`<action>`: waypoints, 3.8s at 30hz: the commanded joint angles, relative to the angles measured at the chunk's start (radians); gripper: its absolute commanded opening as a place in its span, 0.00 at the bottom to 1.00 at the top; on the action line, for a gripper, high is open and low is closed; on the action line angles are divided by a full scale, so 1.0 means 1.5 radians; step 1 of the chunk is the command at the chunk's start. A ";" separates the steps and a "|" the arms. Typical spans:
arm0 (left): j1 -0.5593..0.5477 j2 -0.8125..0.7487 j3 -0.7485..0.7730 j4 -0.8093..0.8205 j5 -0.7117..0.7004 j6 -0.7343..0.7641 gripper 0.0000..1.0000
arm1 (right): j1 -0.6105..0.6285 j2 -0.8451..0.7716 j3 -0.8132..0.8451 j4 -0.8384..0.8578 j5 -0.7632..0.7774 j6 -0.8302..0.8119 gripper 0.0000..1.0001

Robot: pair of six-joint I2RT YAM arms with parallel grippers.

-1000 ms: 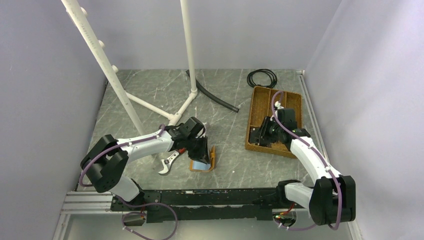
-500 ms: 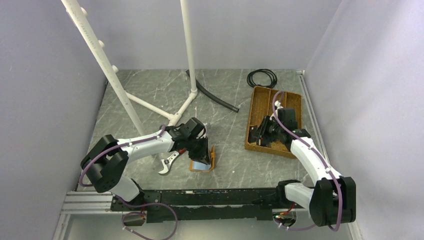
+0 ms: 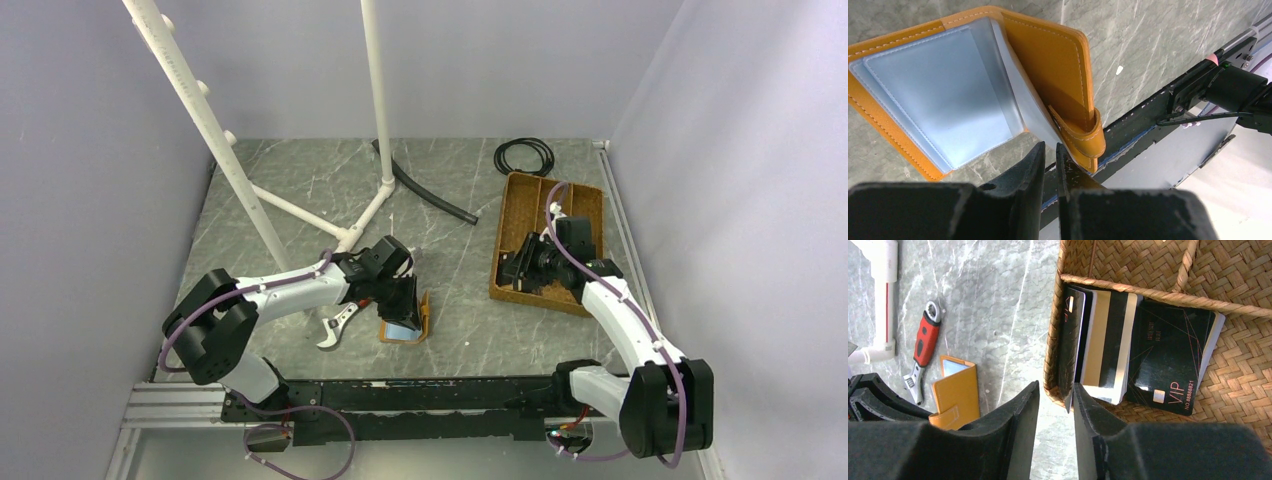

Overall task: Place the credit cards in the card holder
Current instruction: Pick up the credit card from the storage box, then insert the credit card into the card holder.

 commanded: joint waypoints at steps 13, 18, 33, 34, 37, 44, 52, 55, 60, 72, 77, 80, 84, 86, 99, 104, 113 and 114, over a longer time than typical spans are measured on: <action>-0.008 0.008 0.022 0.019 0.007 -0.010 0.18 | 0.002 -0.001 0.002 0.027 -0.012 0.001 0.26; -0.008 0.007 0.020 0.020 0.007 -0.011 0.18 | 0.002 0.013 -0.017 0.069 -0.004 0.036 0.19; -0.011 0.003 0.020 0.024 0.013 -0.007 0.19 | -0.007 -0.005 0.166 -0.241 0.218 0.174 0.00; -0.012 0.004 0.017 0.029 0.015 -0.008 0.19 | -0.007 -0.004 0.187 -0.272 0.228 0.186 0.00; -0.012 0.011 0.013 0.047 0.021 -0.010 0.19 | -0.007 0.005 0.233 -0.322 0.226 0.214 0.00; -0.011 0.049 -0.008 0.120 0.055 -0.022 0.22 | 0.024 -0.012 0.243 -0.298 0.126 0.214 0.00; -0.010 0.122 -0.030 0.208 0.089 -0.039 0.23 | 0.067 -0.140 -0.003 0.117 -0.237 0.202 0.00; -0.006 0.131 -0.039 0.226 0.093 -0.044 0.26 | 0.095 -0.109 -0.016 0.106 -0.271 0.172 0.00; -0.005 0.133 -0.061 0.250 0.092 -0.060 0.27 | 0.176 -0.056 -0.022 0.074 -0.209 0.134 0.00; -0.005 0.095 -0.080 0.239 0.080 -0.062 0.25 | 0.251 0.101 -0.069 0.182 -0.144 0.126 0.00; -0.004 -0.005 -0.083 0.169 0.050 -0.053 0.36 | 0.264 0.126 -0.071 0.187 -0.128 0.105 0.00; 0.006 -0.071 -0.096 0.115 -0.004 -0.056 0.38 | 0.288 0.143 -0.061 0.195 -0.132 0.093 0.00; 0.034 -0.077 -0.135 0.099 -0.025 -0.059 0.28 | 0.303 0.167 -0.053 0.210 -0.143 0.094 0.00; 0.036 -0.043 -0.132 0.098 -0.019 -0.050 0.20 | 0.309 0.172 -0.050 0.222 -0.151 0.103 0.00; 0.035 -0.005 -0.131 0.067 -0.063 -0.050 0.08 | 0.317 0.202 -0.080 0.316 -0.213 0.149 0.00; 0.036 -0.008 -0.130 0.069 -0.058 -0.050 0.07 | 0.316 0.228 -0.088 0.339 -0.221 0.161 0.00; 0.035 -0.012 -0.133 0.075 -0.050 -0.049 0.07 | 0.319 0.260 -0.095 0.397 -0.238 0.181 0.00; 0.035 -0.009 -0.134 0.077 -0.049 -0.049 0.07 | 0.319 0.266 -0.099 0.418 -0.239 0.189 0.00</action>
